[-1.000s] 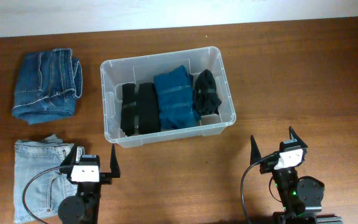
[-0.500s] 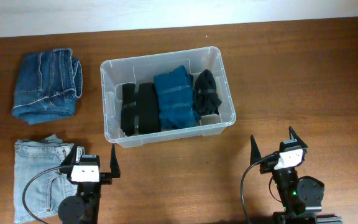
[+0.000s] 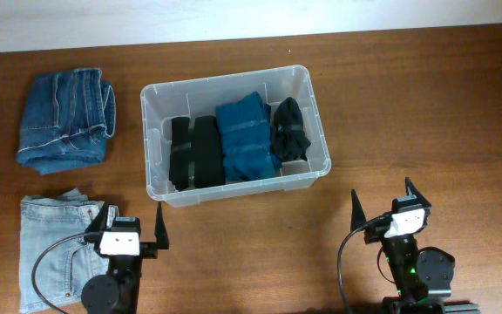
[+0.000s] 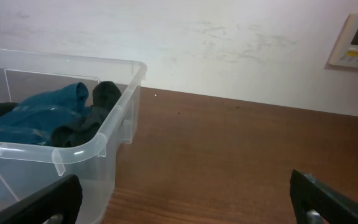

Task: Pack container
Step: 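Move the left gripper up-left to the folded dark-blue jeans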

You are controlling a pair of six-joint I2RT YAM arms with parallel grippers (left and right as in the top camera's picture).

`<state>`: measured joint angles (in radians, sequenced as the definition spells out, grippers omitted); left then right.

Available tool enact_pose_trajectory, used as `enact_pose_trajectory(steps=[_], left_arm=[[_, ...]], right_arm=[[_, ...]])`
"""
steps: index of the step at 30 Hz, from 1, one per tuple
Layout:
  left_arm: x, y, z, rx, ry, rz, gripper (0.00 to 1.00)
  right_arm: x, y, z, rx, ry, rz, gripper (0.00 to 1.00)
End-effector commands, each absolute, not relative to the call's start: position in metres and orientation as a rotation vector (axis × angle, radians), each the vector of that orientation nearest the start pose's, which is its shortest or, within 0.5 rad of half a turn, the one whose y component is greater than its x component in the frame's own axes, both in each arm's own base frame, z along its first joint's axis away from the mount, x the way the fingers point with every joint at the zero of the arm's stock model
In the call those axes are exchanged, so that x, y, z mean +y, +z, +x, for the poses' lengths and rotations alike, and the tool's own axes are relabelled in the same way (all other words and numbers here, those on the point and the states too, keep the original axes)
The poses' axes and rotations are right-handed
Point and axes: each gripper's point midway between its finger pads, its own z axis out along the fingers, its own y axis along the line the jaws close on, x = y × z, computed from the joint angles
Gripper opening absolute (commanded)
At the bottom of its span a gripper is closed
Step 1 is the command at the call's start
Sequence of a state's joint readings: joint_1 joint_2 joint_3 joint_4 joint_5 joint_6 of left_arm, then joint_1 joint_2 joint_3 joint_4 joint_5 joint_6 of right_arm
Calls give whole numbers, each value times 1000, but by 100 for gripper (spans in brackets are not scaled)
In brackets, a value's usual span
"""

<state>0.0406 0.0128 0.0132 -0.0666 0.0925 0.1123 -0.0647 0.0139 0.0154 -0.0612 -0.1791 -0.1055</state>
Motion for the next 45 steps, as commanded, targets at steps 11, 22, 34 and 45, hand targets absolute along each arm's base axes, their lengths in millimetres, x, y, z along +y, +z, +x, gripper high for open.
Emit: enact_pose_trajectory(steps=[11, 22, 34, 45], left_arm=[[2, 323, 235, 1582, 143, 151, 99], [57, 374, 328, 2212, 299, 101, 99], [162, 296, 424, 2475, 86, -136, 99], [226, 165, 481, 2555, -113, -238, 99]], right_arm=[[15, 161, 245, 1617, 20, -172, 98], [15, 161, 245, 1617, 20, -173, 99], [15, 161, 245, 1617, 20, -172, 98], [15, 161, 245, 1617, 20, -172, 99]])
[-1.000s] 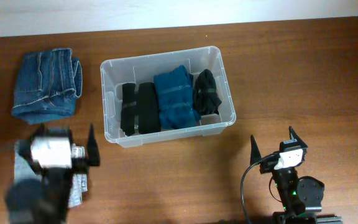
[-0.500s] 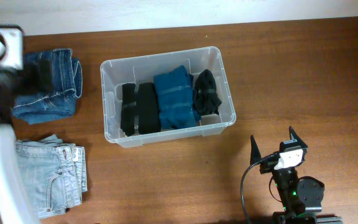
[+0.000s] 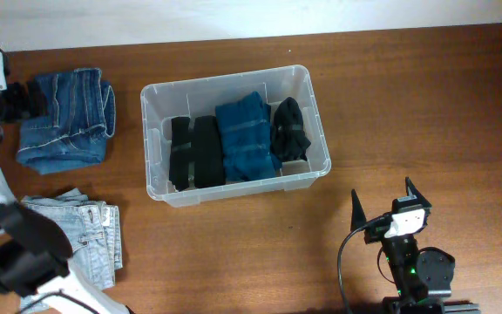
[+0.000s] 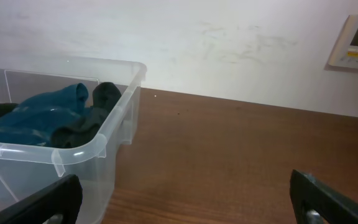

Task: Pack container
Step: 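Move the left gripper up-left to the folded dark-blue jeans, then lower the left gripper onto the dark-blue jeans and grasp its edge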

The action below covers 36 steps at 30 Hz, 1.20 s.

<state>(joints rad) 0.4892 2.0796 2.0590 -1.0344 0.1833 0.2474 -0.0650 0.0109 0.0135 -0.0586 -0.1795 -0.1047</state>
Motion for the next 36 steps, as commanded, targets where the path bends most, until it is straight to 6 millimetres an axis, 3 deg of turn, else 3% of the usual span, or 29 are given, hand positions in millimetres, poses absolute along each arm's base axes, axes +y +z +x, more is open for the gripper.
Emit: enact_pose_trajectory(steps=[1, 7, 12, 20, 28, 36], left_arm=[[229, 155, 485, 2545, -154, -227, 99], [263, 105, 486, 2551, -198, -265, 99], [281, 83, 477, 2566, -212, -275, 99], [267, 75, 484, 2499, -404, -257, 99], [252, 30, 481, 2568, -504, -286, 99], [256, 16, 479, 2582, -503, -300, 99]], right_arm=[[15, 161, 245, 1617, 20, -173, 98], [15, 161, 245, 1617, 20, -172, 98], [15, 161, 245, 1617, 20, -172, 99], [15, 161, 245, 1617, 20, -172, 98], [15, 161, 245, 1617, 20, -172, 99], [15, 161, 245, 1617, 20, -172, 98]])
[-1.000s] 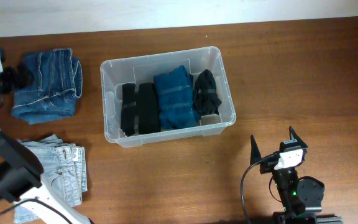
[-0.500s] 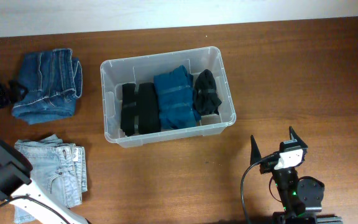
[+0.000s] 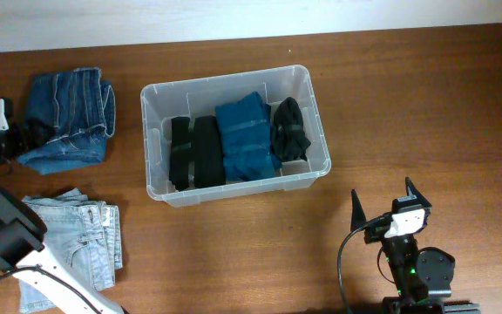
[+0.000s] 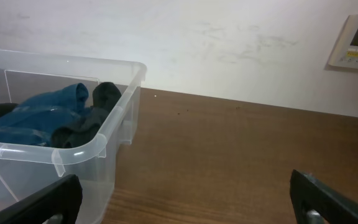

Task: Pack container
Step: 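Lower the left gripper onto the dark-blue jeans and grasp its edge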

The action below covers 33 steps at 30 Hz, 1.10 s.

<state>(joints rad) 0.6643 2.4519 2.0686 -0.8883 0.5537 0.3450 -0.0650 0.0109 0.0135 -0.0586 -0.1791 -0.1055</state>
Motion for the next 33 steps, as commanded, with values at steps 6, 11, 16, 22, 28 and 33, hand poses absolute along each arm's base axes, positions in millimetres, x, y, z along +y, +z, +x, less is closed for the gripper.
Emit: enact_pose_trajectory(steps=[6, 11, 16, 22, 28, 33], left_arm=[[248, 6, 476, 2599, -556, -313, 99], [234, -11, 467, 2646, -638, -344, 99], [212, -17, 458, 2641, -822, -385, 100], [192, -10, 449, 2624, -984, -429, 99], [209, -3, 457, 2585, -922, -411, 99], [238, 21, 475, 2518, -808, -365, 99]], right_arm=[[15, 161, 245, 1617, 20, -173, 99], [15, 161, 245, 1617, 20, -173, 98], [15, 161, 245, 1617, 20, -172, 98], [15, 161, 245, 1617, 20, -173, 98], [15, 161, 245, 1617, 20, -172, 99], [15, 161, 245, 1617, 20, -173, 98]])
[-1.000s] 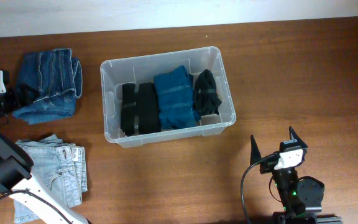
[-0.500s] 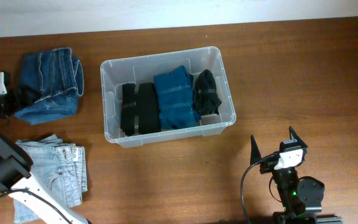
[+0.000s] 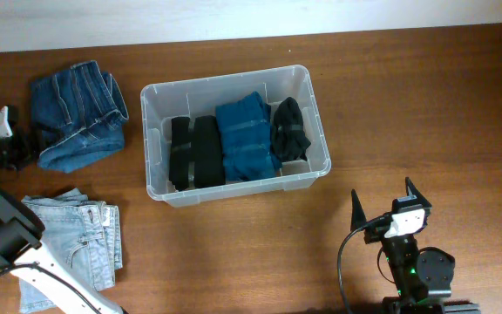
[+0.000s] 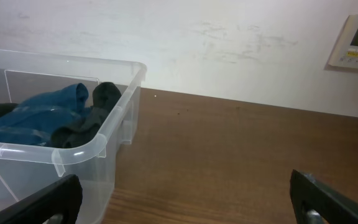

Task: Pack container
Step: 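Lower the left gripper onto the dark-blue jeans and grasp its edge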

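The clear plastic container (image 3: 151, 139) stands mid-table and holds a folded black garment (image 3: 194, 153), a teal one (image 3: 247, 138) and a dark one (image 3: 288, 128). Its corner (image 4: 98, 146) also shows in the right wrist view. The dark blue jeans (image 3: 81, 113) lie skewed at the back left. My left gripper (image 3: 14, 148) is at their left edge, apparently shut on the denim, though its fingers are hard to make out. The light blue jeans (image 3: 68, 249) lie at the front left. My right gripper (image 3: 380, 190) (image 4: 185, 202) stands open near the front right, holding nothing.
Bare brown table (image 3: 425, 96) stretches to the right of the container. My left arm's white links (image 3: 7, 235) reach over the light jeans at the left edge. A white wall with a wall panel (image 4: 354, 40) lies behind the table.
The dark blue jeans have shifted right and turned, their shape bunched. My left gripper sits slightly lower at their left edge. The right arm and the container's contents are unchanged.
At first both arms stood parked at the front with open grippers. Then my left arm had reached to the back-left corner of the dark blue jeans, then to their left edge. Now the jeans are displaced to the right.
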You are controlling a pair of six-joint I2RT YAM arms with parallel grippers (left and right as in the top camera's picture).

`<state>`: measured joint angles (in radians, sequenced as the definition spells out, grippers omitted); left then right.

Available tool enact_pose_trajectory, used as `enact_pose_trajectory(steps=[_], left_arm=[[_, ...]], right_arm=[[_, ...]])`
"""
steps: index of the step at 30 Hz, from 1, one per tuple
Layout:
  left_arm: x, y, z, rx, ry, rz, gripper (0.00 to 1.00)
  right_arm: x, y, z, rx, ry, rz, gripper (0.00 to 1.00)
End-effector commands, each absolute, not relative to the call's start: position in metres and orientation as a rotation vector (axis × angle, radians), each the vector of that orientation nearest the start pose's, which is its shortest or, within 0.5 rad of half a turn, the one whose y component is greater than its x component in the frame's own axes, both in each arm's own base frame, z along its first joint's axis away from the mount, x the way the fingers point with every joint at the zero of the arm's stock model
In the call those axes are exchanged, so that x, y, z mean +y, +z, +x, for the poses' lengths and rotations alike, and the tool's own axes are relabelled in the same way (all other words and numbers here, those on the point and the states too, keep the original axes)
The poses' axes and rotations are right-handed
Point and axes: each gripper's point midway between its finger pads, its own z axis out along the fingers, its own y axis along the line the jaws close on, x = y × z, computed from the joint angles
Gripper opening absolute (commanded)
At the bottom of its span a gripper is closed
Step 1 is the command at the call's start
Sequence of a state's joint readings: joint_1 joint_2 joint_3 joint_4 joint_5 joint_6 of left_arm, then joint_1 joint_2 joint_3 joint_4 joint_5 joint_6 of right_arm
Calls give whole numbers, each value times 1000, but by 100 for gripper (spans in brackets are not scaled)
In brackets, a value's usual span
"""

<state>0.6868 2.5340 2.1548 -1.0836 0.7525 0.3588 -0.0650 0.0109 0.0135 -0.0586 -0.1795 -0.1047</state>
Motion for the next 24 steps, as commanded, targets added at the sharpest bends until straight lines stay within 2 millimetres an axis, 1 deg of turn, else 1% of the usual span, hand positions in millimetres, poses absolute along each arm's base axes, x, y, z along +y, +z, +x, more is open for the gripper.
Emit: enact_pose_trajectory(steps=[1, 4, 7, 10, 13, 17, 20, 24], left_arm=[[242, 26, 479, 2504, -786, -351, 99], [247, 29, 484, 2493, -749, -336, 99], [250, 20, 483, 2537, -700, -366, 99], [243, 11, 485, 2566, -691, -356, 99], [230, 4, 489, 2583, -719, -336, 99], [202, -8, 497, 2585, -813, -296, 99], [183, -13, 502, 2576, -878, -266, 99], [168, -15, 507, 2587, -894, -235, 99]], right_arm=[[15, 161, 245, 1617, 20, -173, 98], [15, 161, 245, 1617, 20, -173, 98], [15, 161, 245, 1617, 20, -172, 98], [15, 161, 245, 1617, 20, -172, 98], [15, 161, 245, 1617, 20, -173, 98], [15, 161, 245, 1617, 20, -172, 98], [15, 161, 245, 1617, 20, -173, 99], [15, 161, 245, 1617, 20, -172, 99]])
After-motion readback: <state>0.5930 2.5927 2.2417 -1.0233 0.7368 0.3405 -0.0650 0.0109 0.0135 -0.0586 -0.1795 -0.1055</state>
